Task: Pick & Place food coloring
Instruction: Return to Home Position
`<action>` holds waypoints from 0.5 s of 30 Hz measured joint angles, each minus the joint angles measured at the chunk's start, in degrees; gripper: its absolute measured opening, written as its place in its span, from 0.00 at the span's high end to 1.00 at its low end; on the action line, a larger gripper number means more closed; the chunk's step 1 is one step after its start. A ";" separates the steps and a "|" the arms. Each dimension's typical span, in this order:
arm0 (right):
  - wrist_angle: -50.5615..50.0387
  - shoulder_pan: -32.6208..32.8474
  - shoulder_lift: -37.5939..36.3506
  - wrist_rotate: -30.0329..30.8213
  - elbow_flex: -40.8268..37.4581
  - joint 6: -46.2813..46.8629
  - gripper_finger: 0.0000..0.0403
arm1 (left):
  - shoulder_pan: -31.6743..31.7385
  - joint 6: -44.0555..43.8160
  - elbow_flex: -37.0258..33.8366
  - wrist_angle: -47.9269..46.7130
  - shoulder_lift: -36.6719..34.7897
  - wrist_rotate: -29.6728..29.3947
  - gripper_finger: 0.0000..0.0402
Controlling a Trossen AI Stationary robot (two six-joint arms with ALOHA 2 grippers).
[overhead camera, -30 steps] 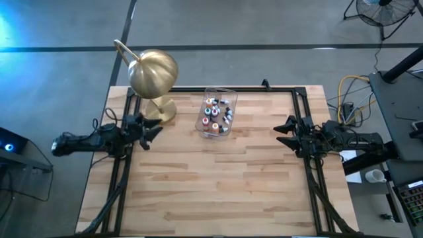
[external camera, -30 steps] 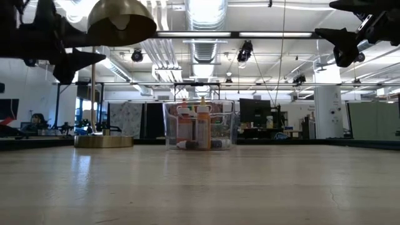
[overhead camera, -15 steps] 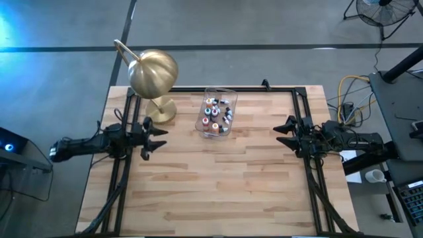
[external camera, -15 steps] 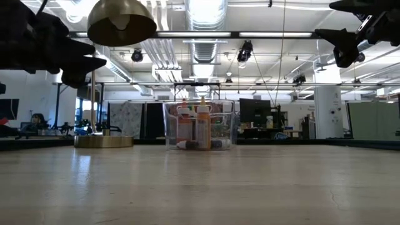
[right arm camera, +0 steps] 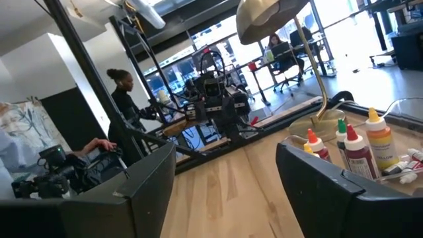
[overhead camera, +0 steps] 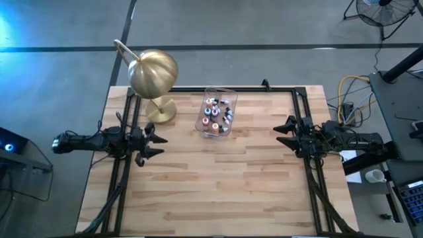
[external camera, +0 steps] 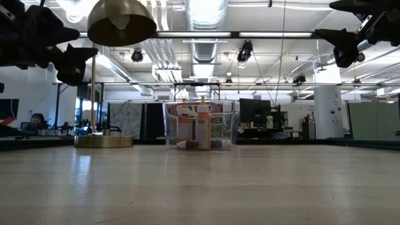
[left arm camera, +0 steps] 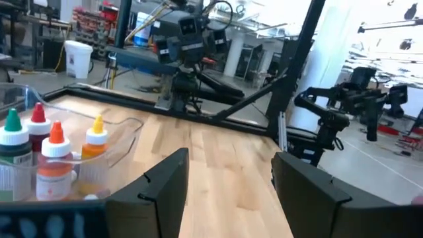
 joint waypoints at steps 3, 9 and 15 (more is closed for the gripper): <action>0.02 0.00 0.00 0.00 0.00 0.00 0.38 | -0.11 -0.01 -0.02 -0.68 0.00 -0.08 0.53; 0.02 0.00 0.02 0.00 0.00 0.02 0.37 | 0.45 -0.02 -0.04 -0.25 0.02 -0.23 0.53; 0.02 0.01 0.02 -0.01 0.00 0.00 0.36 | 0.34 -0.02 0.02 -0.25 1.63 -0.32 0.53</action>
